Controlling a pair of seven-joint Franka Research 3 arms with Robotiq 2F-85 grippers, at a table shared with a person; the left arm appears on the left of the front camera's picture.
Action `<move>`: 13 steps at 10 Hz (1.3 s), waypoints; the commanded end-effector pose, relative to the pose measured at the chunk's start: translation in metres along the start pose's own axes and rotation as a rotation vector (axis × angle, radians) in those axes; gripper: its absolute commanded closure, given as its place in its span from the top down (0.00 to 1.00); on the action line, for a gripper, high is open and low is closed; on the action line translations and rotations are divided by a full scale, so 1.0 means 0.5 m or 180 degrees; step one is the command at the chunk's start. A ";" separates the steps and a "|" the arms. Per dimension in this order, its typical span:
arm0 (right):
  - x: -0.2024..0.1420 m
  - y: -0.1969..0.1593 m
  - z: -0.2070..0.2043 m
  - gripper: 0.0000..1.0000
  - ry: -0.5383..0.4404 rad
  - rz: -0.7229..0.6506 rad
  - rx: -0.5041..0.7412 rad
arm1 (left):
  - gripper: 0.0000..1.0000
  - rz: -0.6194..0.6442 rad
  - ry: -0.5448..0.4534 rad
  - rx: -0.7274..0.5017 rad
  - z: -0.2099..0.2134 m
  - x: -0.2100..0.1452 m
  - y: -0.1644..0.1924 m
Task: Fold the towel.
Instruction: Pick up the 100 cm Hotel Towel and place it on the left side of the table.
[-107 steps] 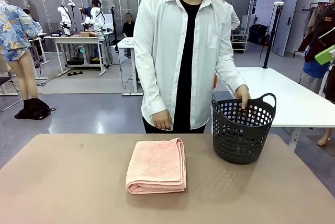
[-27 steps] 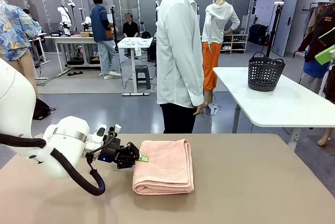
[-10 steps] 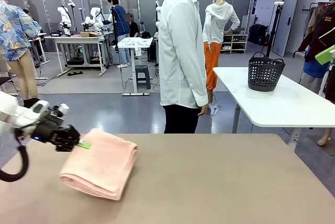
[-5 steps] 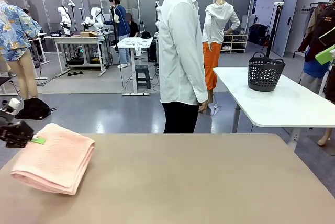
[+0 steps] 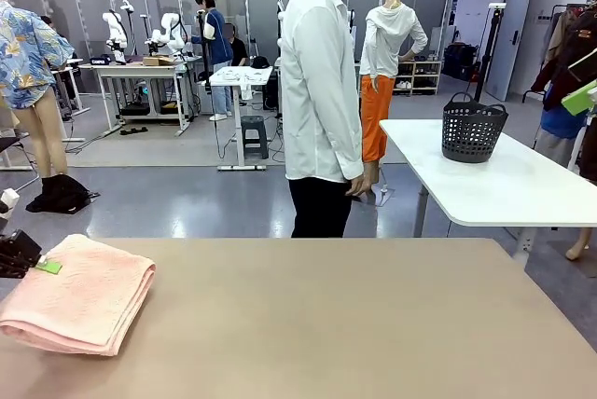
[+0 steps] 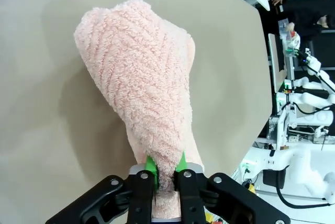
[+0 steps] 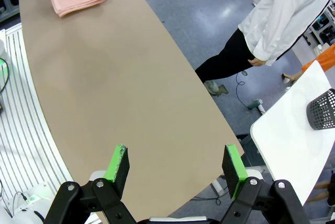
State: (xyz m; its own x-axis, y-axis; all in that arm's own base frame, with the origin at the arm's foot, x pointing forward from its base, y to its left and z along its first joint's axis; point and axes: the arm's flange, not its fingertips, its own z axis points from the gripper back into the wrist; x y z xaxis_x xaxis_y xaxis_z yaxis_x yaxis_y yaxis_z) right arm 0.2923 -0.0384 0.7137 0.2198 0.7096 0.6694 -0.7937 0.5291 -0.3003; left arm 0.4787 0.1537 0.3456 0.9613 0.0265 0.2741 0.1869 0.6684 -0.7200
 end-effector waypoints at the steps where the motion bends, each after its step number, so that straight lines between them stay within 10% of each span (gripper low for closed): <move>1: 0.004 -0.002 0.001 0.91 0.0019 -0.0002 0.0017 | 0.27 -0.0023 0.0029 0.0131 0.002 0.018 0.016; 5: 0.004 -0.002 0.001 0.91 0.0019 -0.0002 0.0017 | 0.82 -0.0106 -0.0069 0.0413 0.013 0.018 0.002; 6: 0.004 -0.002 0.001 0.91 0.0019 -0.0002 0.0017 | 0.64 -0.0112 -0.0097 0.0506 0.019 0.019 -0.008; 7: 0.004 -0.002 0.001 0.91 0.0019 -0.0002 0.0017 | 1.00 -0.0112 -0.0140 0.0514 0.024 0.020 -0.017; 13: 0.004 -0.002 0.001 0.91 0.0019 -0.0002 0.0017 | 1.00 0.0023 -0.0366 0.0825 0.052 0.000 -0.058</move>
State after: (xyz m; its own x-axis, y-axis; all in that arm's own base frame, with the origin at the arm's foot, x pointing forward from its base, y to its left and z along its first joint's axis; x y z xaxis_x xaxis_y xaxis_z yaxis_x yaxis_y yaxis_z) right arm 0.2923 -0.0384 0.7137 0.2198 0.7097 0.6694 -0.7937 0.5291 -0.3003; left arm 0.4777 0.1623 0.3789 0.9283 0.1062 0.3564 0.1272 0.8099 -0.5726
